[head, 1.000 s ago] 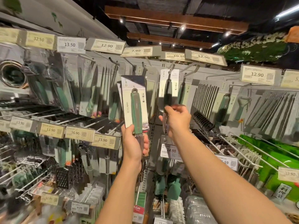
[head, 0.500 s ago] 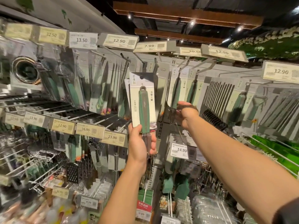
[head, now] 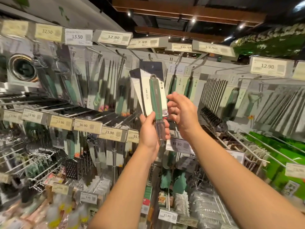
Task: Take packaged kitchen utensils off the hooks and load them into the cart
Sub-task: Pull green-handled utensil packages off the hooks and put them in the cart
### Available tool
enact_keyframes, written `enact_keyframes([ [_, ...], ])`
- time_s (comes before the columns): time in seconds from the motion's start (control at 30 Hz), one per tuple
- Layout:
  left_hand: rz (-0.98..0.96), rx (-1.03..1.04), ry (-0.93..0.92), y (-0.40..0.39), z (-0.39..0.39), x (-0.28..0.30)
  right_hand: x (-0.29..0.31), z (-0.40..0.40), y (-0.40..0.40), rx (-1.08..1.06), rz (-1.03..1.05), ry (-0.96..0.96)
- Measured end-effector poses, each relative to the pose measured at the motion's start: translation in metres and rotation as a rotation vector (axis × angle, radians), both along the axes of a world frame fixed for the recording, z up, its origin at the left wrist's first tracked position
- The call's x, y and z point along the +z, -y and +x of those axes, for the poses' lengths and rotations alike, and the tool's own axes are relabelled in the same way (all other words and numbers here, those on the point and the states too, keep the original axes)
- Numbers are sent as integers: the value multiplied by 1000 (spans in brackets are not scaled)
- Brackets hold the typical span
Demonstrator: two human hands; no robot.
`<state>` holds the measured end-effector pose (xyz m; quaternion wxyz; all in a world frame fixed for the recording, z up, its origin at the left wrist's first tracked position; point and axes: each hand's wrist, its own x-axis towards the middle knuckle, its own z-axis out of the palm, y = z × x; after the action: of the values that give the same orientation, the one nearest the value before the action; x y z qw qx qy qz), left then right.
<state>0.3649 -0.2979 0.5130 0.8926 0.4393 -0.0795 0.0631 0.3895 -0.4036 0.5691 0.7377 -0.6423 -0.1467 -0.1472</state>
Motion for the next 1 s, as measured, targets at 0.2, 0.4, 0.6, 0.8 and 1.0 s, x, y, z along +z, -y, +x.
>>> enact_keyframes([
  [0.2, 104, 33, 43, 12, -14, 1, -7, -19, -1, -90, -182, 17],
  [0.4, 316, 184, 111, 12, -25, -4, -13, -26, 2, -130, -115, -29],
  [0.6, 371, 265, 107, 13, -26, -4, -19, -24, 1, -256, -15, -14],
  [0.8, 309, 371, 76, 8, -21, -8, -18, -27, -1, -414, -12, 75],
  [1.0, 193, 336, 35, 0, -16, -7, -6, -27, 7, -501, -158, 261],
])
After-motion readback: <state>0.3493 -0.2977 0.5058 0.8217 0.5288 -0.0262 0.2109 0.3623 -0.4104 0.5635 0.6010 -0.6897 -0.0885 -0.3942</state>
